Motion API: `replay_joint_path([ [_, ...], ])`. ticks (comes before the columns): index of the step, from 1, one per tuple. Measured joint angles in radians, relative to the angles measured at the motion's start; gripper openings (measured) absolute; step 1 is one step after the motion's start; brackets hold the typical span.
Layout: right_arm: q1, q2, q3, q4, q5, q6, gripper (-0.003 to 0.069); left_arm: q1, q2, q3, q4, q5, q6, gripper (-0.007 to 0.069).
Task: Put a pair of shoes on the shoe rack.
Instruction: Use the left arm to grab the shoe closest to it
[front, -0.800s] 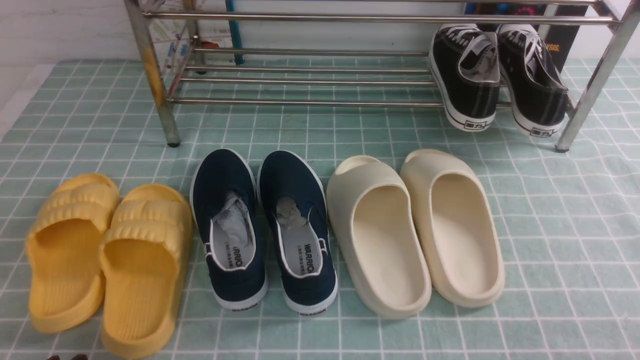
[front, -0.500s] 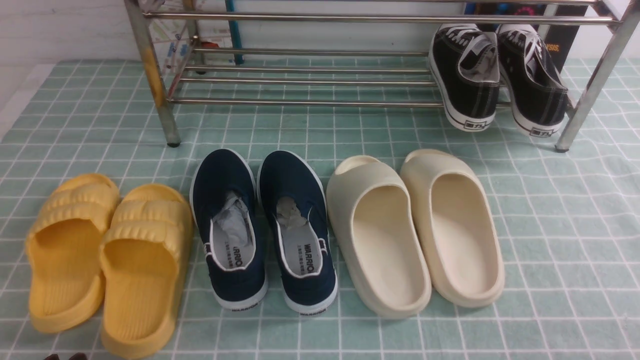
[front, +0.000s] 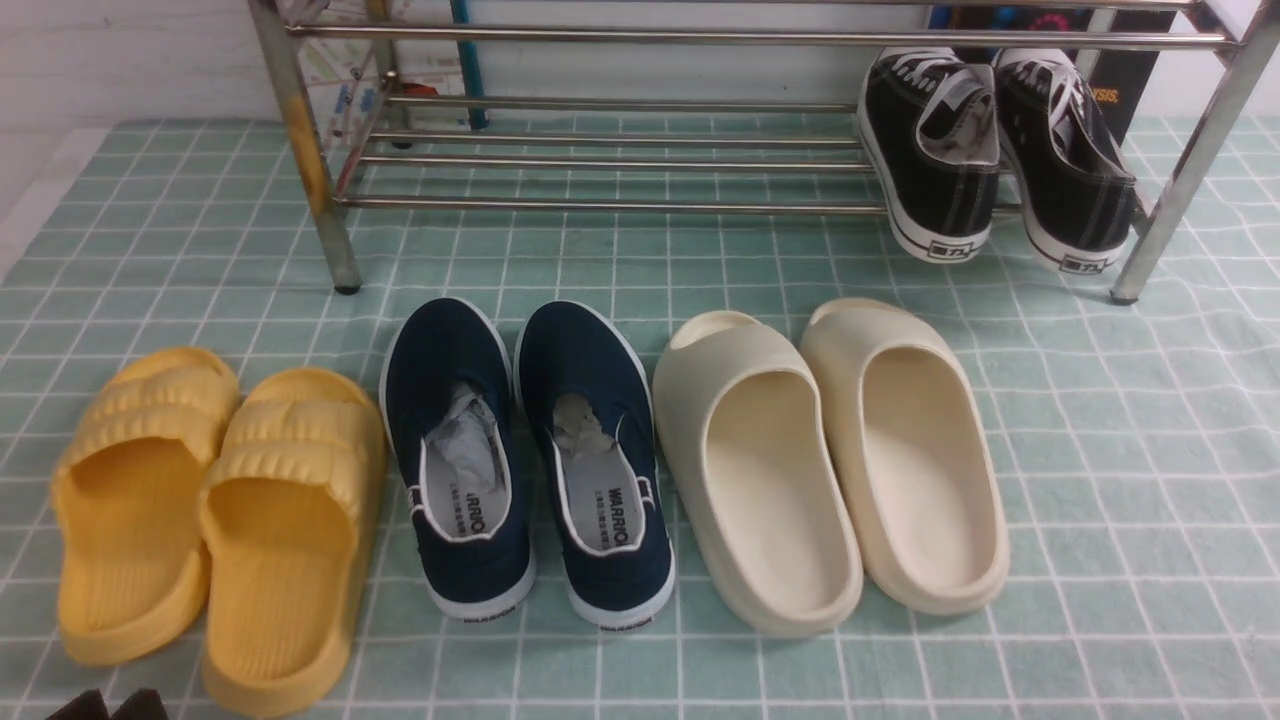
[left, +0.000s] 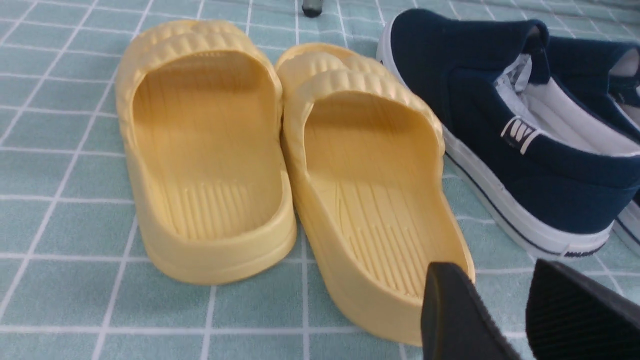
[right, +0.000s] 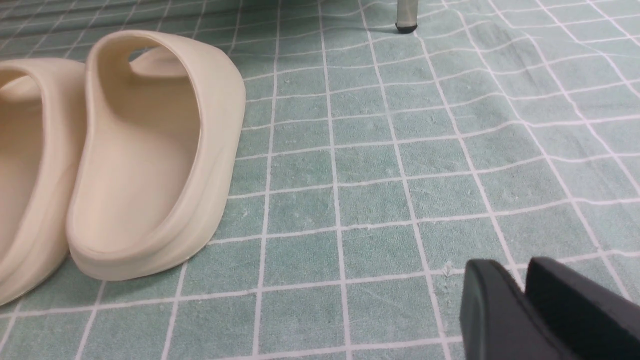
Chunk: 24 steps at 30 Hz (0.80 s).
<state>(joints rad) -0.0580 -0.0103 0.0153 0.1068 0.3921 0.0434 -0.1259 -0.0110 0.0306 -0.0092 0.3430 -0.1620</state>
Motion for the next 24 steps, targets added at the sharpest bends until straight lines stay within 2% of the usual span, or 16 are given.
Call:
replay_joint_path([
  [12,0.0,0.0,0.0,0.0,0.0,0.0,0.0151,0.0,0.0,0.0,0.009,-0.493,0.002,0.0239],
  [14,0.0,0.0,0.0,0.0,0.0,0.0,0.0155,0.0,0.0,0.0,0.009,-0.619,-0.036,0.0239],
  [19,0.0,0.0,0.0,0.0,0.0,0.0,0.0165,0.0,0.0,0.0,-0.063,-0.8,-0.239,0.0239],
  [21,0.0,0.0,0.0,0.0,0.0,0.0,0.0167,0.0,0.0,-0.008,-0.071,-0.828,-0.258,0.0228],
  [24,0.0,0.0,0.0,0.0,0.0,0.0,0.0171,0.0,0.0,-0.066,-0.077,-0.773,-0.259,0.0169],
])
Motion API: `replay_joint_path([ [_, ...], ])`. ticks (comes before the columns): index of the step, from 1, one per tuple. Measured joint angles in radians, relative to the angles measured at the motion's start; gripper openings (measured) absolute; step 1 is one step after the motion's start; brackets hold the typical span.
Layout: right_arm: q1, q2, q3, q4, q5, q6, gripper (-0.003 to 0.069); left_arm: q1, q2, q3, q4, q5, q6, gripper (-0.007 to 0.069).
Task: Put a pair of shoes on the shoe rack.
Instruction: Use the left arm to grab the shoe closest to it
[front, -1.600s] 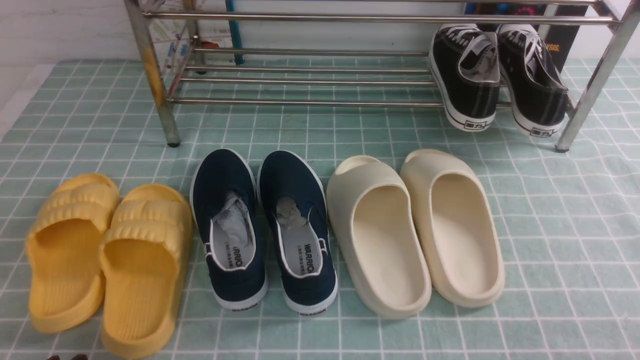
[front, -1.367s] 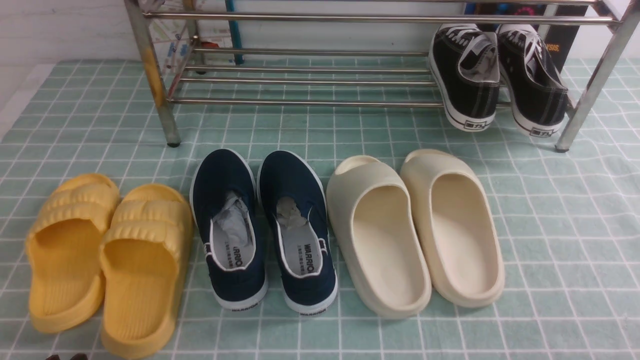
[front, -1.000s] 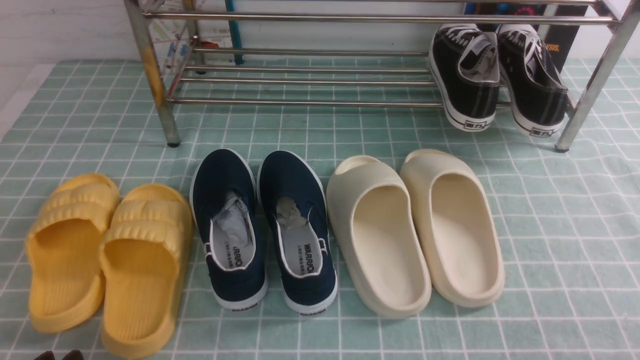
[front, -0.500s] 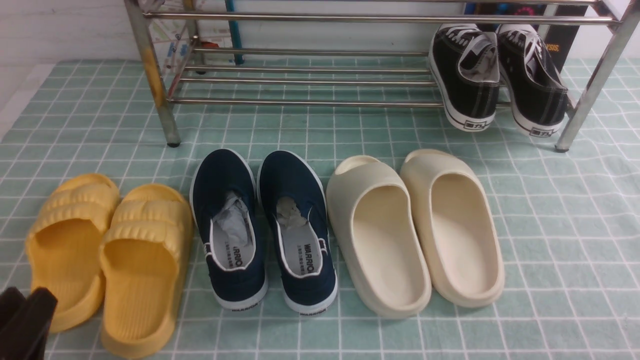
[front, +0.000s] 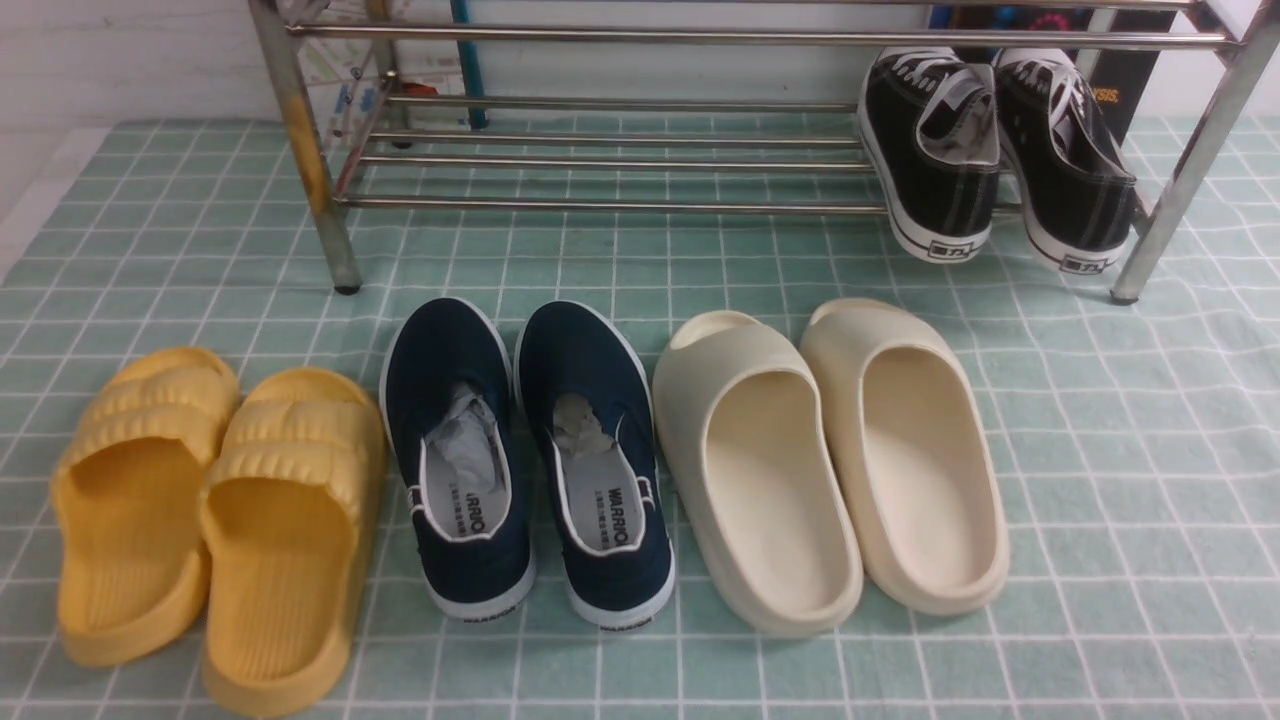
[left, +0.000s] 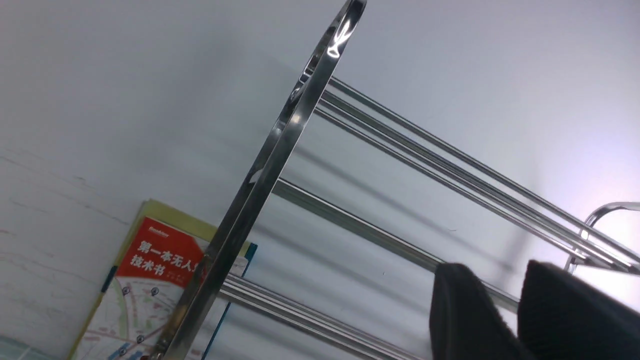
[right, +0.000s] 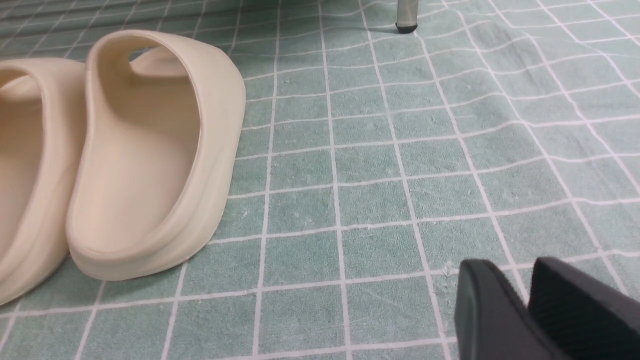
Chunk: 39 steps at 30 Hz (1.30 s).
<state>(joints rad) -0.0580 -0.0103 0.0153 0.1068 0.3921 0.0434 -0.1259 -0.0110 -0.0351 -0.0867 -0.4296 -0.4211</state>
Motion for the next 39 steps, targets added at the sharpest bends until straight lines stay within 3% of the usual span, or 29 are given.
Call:
replay_joint_path([
  [2,0.0,0.0,0.0,0.0,0.0,0.0,0.0178,0.0,0.011,-0.13,0.0,0.15,0.015,0.0046],
  [4,0.0,0.0,0.0,0.0,0.0,0.0,0.0181,0.0,0.065,-0.251,0.0,0.291,0.04,-0.0014],
  [8,0.0,0.0,0.0,0.0,0.0,0.0,0.0181,0.0,0.243,-0.452,0.016,0.564,0.108,-0.0013],
  [12,0.0,0.0,0.0,0.0,0.0,0.0,0.0185,0.0,0.463,-0.526,0.032,0.677,0.137,-0.0013],
  [15,0.0,0.0,0.0,0.0,0.0,0.0,0.0187,0.0,0.617,-0.551,-0.028,0.752,0.134,-0.0013],
  [17,0.0,0.0,0.0,0.0,0.0,0.0,0.0187,0.0,0.792,-0.652,-0.167,0.956,0.161,-0.0013],
  [18,0.0,0.0,0.0,0.0,0.0,0.0,0.0187,0.0,0.82,-0.662,-0.19,0.973,0.167,-0.0013],
  [22,0.0,0.0,0.0,0.0,0.0,0.0,0.0189,0.0,1.098,-0.879,-0.392,1.29,0.394,-0.0013],
  [26,0.0,0.0,0.0,0.0,0.0,0.0,0.0197,0.0,1.262,-1.0,-0.431,1.411,0.451,-0.0013],
  [32,0.0,0.0,0.0,0.0,0.0,0.0,0.0205,-0.053,1.428,-1.067,-0.254,1.442,0.29,-0.0013],
  [33,0.0,0.0,0.0,0.0,0.0,0.0,0.0207,-0.115,1.485,-1.086,-0.155,1.439,0.231,-0.0013],
  [36,0.0,0.0,0.0,0.0,0.0,0.0,0.0208,-0.188,1.544,-1.108,-0.042,1.415,0.153,-0.0013],
  [39,0.0,0.0,0.0,0.0,0.0,0.0,0.0208,-0.26,1.635,-1.138,0.129,1.359,-0.008,0.0027],
])
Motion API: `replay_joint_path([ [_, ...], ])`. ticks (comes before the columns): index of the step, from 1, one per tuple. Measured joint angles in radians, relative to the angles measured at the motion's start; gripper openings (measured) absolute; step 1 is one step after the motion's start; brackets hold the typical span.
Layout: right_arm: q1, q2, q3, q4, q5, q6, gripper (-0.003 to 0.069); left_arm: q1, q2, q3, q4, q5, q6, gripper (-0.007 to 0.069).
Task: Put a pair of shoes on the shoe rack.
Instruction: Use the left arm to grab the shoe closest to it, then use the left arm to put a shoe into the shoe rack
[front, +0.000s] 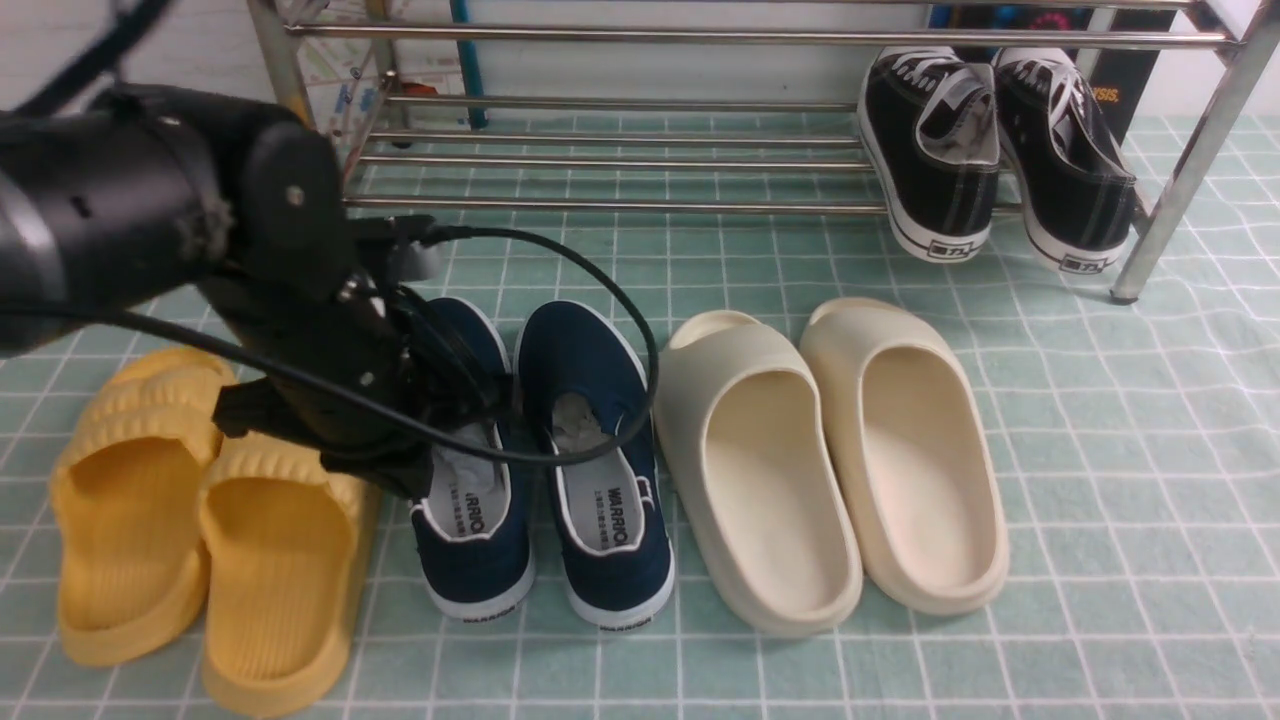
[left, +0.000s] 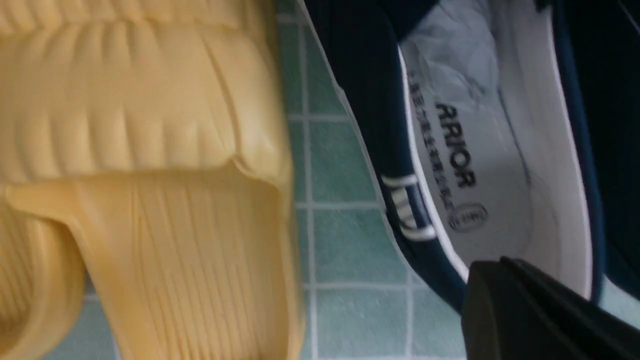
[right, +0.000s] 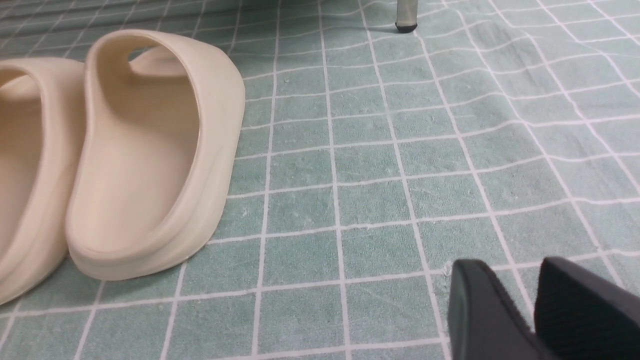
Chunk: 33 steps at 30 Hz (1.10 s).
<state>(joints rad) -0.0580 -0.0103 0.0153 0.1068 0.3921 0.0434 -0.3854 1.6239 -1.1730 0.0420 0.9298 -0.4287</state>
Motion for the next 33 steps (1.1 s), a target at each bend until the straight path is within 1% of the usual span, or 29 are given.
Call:
replay_joint_path([
  [3,0.0,0.0,0.0,0.0,0.0,0.0,0.0208,-0.002,0.048,-0.006,0.085,-0.043,-0.091,0.0127],
  [4,0.0,0.0,0.0,0.0,0.0,0.0,0.0208,-0.002,0.063,-0.006,0.105,-0.054,-0.117,0.0171],
  [7,0.0,0.0,0.0,0.0,0.0,0.0,0.0208,-0.002,0.108,-0.01,0.121,-0.076,-0.162,0.0281],
  [8,0.0,0.0,0.0,0.0,0.0,0.0,0.0208,-0.002,0.125,-0.012,0.121,-0.081,-0.172,0.0306],
  [10,0.0,0.0,0.0,0.0,0.0,0.0,0.0208,-0.002,0.16,-0.013,0.121,-0.083,-0.18,0.0322],
  [11,0.0,0.0,0.0,0.0,0.0,0.0,0.0208,-0.002,0.177,-0.013,0.121,-0.084,-0.181,0.0315],
  [13,0.0,0.0,0.0,0.0,0.0,0.0,0.0208,-0.002,0.203,-0.013,0.121,-0.088,-0.182,0.0256],
  [14,0.0,0.0,0.0,0.0,0.0,0.0,0.0208,-0.002,0.205,-0.013,0.121,-0.089,-0.184,0.0248],
  [15,0.0,0.0,0.0,0.0,0.0,0.0,0.0208,-0.002,0.211,-0.014,0.121,-0.099,-0.197,0.0176],
  [16,0.0,0.0,0.0,0.0,0.0,0.0,0.0208,-0.003,0.211,-0.014,0.125,-0.101,-0.204,0.0141],
  [17,0.0,0.0,0.0,0.0,0.0,0.0,0.0208,-0.005,0.206,-0.014,0.137,-0.101,-0.22,0.0048],
  [18,0.0,0.0,0.0,0.0,0.0,0.0,0.0208,-0.005,0.2,-0.014,0.142,-0.101,-0.225,0.001],
  [20,0.0,0.0,0.0,0.0,0.0,0.0,0.0208,-0.005,0.189,-0.016,0.148,-0.101,-0.226,0.0004],
  [23,0.0,0.0,0.0,0.0,0.0,0.0,0.0208,-0.005,0.145,-0.056,0.155,-0.057,-0.222,0.0007],
  [25,0.0,0.0,0.0,0.0,0.0,0.0,0.0208,-0.005,0.114,-0.125,0.159,0.005,-0.19,0.0007],
  [27,0.0,0.0,0.0,0.0,0.0,0.0,0.0208,-0.005,0.109,-0.196,0.159,0.017,-0.148,0.0007],
  [29,0.0,0.0,0.0,0.0,0.0,0.0,0.021,0.003,0.127,-0.31,0.148,0.022,-0.092,0.0007],
  [31,0.0,0.0,0.0,0.0,0.0,0.0,0.0216,0.023,0.173,-0.418,0.121,0.028,-0.054,0.0007],
  [33,0.0,0.0,0.0,0.0,0.0,0.0,0.0217,0.036,0.206,-0.475,0.106,0.036,-0.034,0.0007],
])
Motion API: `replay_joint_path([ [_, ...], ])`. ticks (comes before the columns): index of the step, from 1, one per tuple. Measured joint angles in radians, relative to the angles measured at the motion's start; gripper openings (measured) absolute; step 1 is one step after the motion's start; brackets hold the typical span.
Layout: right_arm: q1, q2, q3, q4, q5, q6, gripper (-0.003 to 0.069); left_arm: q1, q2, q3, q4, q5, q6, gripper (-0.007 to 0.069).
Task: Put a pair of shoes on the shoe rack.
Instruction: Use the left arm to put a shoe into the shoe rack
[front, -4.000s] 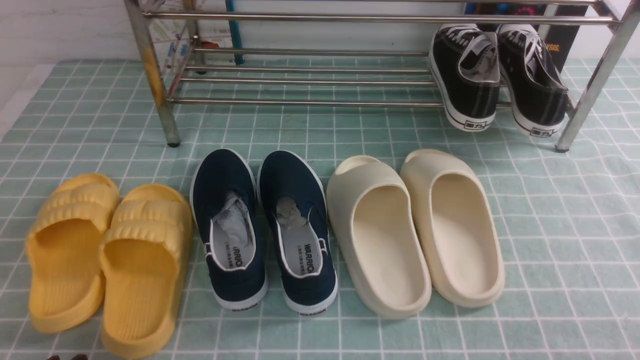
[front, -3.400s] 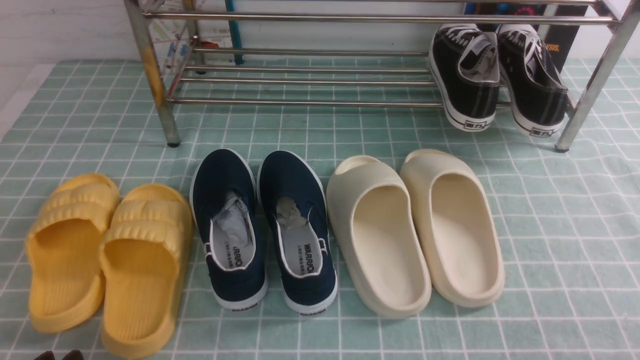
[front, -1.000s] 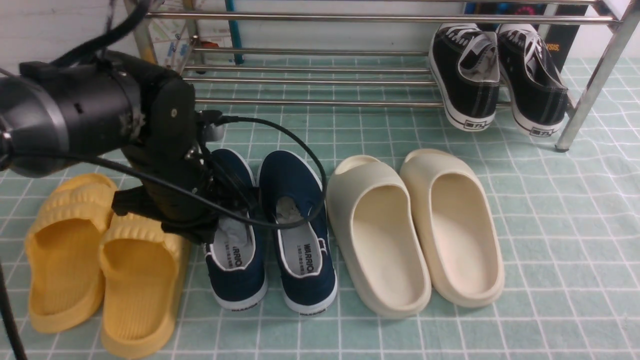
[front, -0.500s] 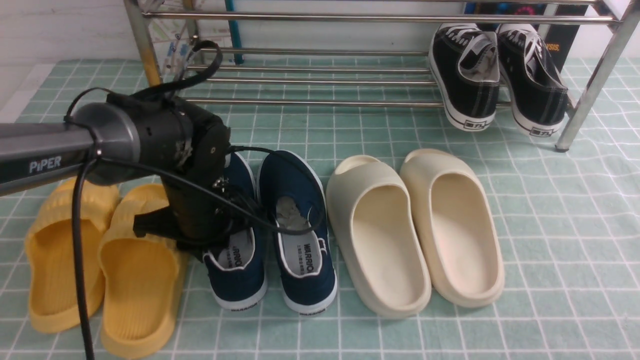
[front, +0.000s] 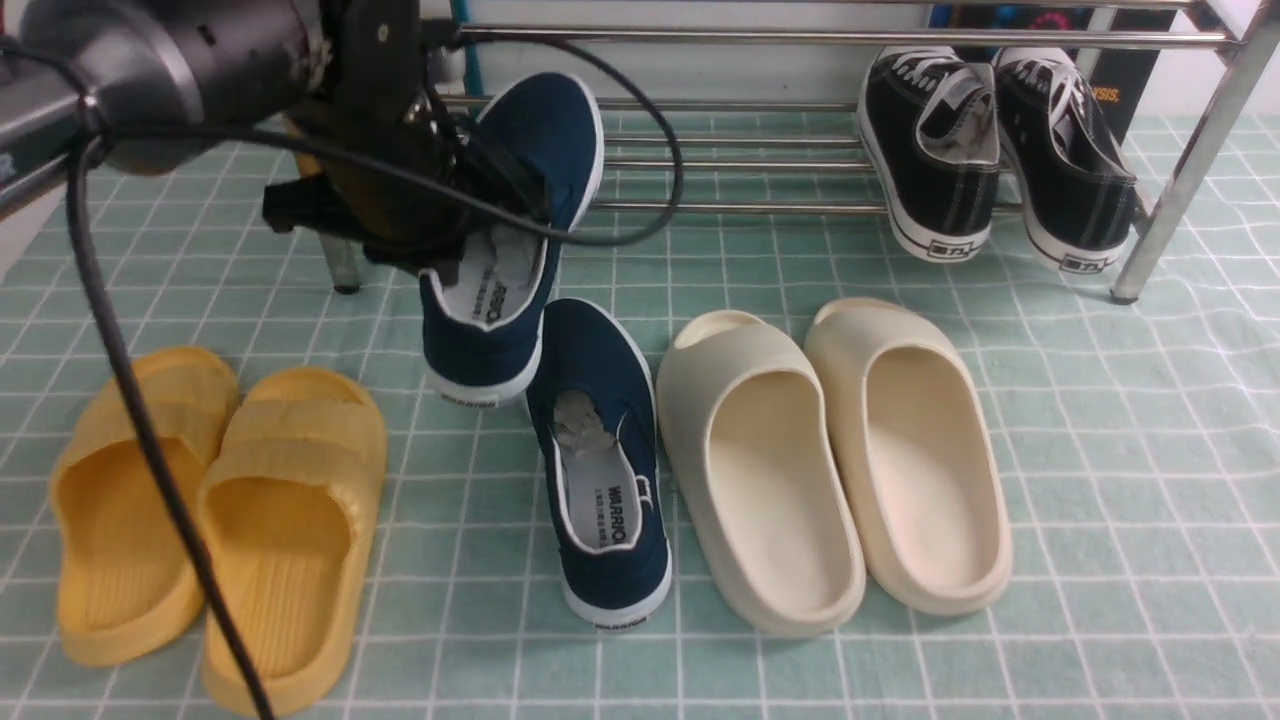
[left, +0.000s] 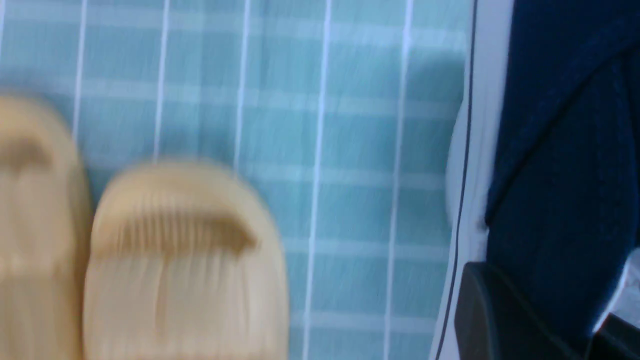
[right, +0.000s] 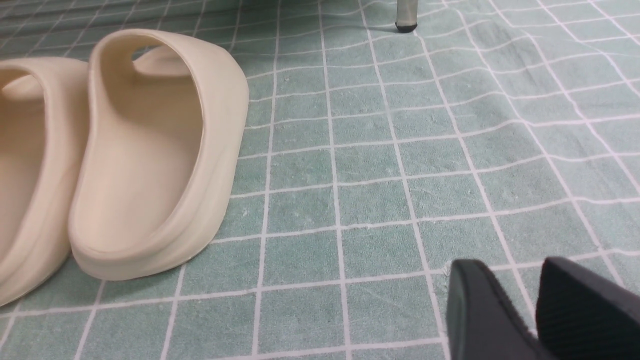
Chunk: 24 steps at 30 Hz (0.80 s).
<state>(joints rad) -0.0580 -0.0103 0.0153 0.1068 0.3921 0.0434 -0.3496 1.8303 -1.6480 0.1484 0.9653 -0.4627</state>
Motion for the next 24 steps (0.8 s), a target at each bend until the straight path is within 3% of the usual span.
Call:
replay_joint_path([
  [7,0.0,0.0,0.0,0.0,0.0,0.0,0.0226,0.082,0.337,-0.441,-0.099,0.162,0.118,0.0007],
  [15,0.0,0.0,0.0,0.0,0.0,0.0,0.0231,0.093,0.593,-0.867,-0.104,0.238,0.143,0.0007],
  [24,0.0,0.0,0.0,0.0,0.0,0.0,0.0235,0.095,0.679,-0.971,-0.043,0.186,0.1,0.0008],
])
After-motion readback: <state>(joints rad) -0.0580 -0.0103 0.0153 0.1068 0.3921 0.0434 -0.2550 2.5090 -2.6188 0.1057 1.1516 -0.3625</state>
